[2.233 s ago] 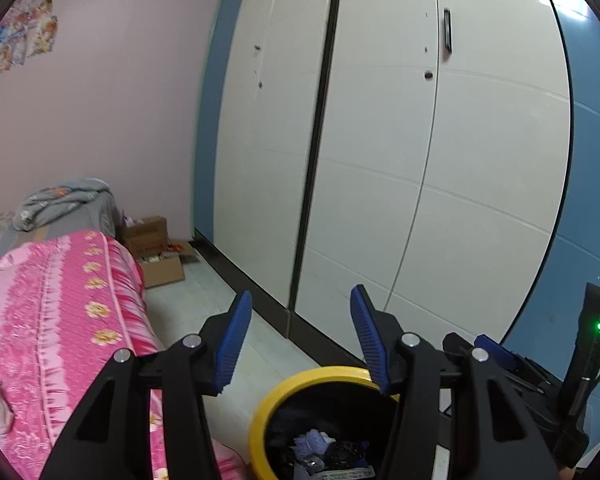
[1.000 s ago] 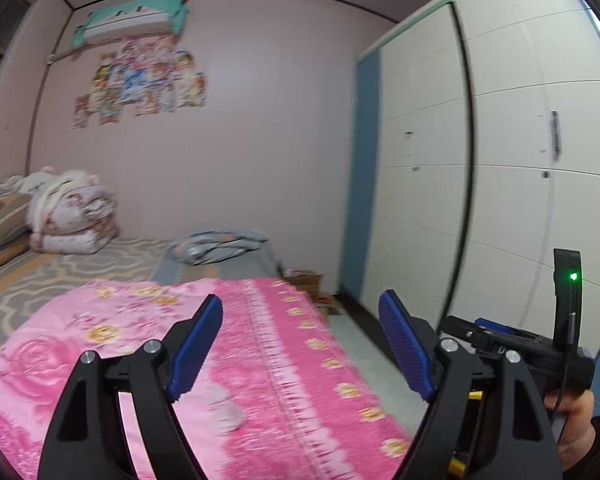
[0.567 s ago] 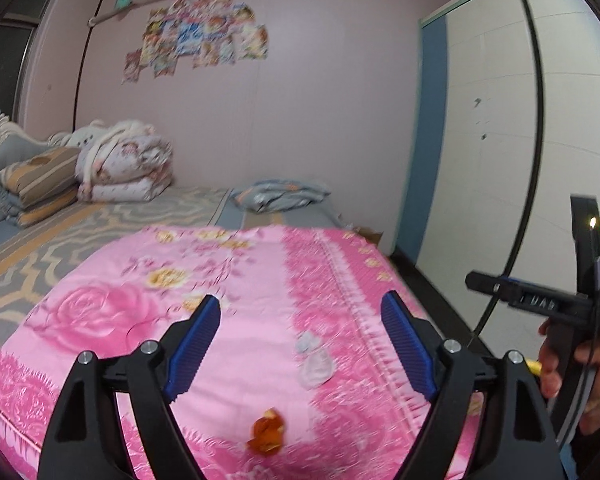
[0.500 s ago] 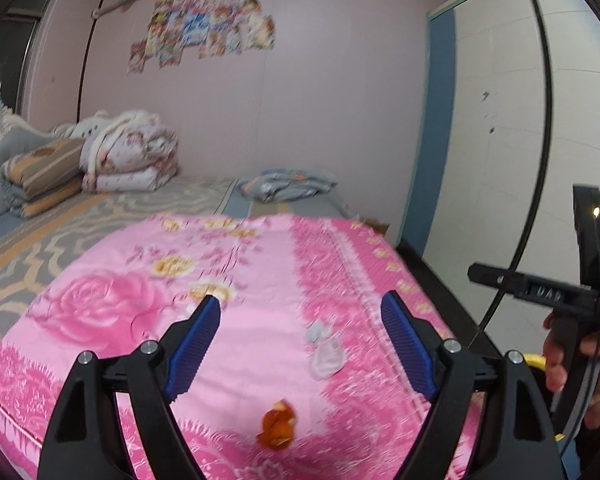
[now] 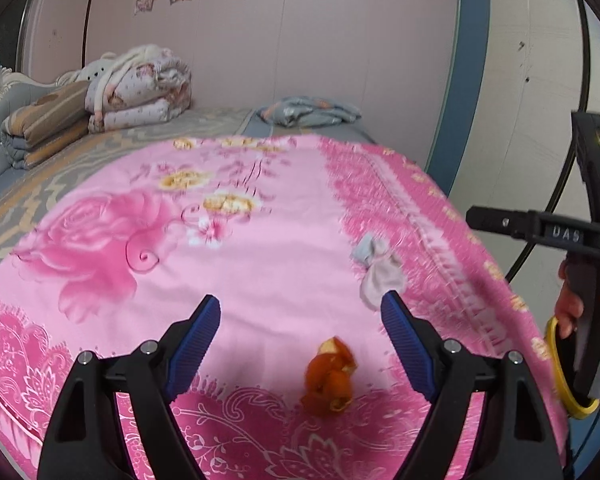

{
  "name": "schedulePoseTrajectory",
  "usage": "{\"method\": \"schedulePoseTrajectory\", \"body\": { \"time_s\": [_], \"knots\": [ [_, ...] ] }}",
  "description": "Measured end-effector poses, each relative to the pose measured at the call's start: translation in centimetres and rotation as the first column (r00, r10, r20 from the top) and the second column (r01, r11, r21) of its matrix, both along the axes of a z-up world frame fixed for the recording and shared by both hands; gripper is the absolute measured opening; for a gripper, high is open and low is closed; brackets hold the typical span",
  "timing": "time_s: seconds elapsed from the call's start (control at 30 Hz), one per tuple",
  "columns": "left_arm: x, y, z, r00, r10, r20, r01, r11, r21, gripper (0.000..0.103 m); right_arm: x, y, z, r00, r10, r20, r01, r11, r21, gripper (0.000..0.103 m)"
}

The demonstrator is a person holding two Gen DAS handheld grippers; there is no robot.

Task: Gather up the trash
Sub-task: 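Grasp the pink-white cloth bundle with the right tool while the left tool grasps the orange peel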

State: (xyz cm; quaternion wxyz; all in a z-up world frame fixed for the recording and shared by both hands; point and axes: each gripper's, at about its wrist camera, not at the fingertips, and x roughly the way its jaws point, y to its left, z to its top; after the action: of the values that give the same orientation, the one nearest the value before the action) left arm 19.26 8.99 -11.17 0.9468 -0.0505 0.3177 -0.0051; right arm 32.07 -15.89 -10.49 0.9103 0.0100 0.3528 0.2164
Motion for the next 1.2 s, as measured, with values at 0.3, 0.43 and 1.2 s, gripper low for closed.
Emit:
{"method": "schedulePoseTrajectory", "body": {
  "time_s": [0.3,0.43,1.2],
  "knots": [
    [1.7,-0.2,-3.6,0.995,-0.057,-0.077,0.053,0.997,-0.052,0.079,3.4,3.2,-4.2,0.997,0.034,-0.068,-0.039,0.997,-0.061,0.082],
    [2.6,-0.7,-5.0,0.991,-0.074,-0.113,0.069,0.996,-0.050,0.079,4.6,4.3,-5.5,0.994,0.054,-0.097,-0.061,0.996,-0.063,0.082],
    [4.2,-2.7,-7.4,0.972,-0.144,-0.186,0.143,0.989,-0.019,0.029,6.9,7.4,-9.7,0.975,0.107,-0.196,-0.119,0.992,-0.047,0.029]
  ]
}}
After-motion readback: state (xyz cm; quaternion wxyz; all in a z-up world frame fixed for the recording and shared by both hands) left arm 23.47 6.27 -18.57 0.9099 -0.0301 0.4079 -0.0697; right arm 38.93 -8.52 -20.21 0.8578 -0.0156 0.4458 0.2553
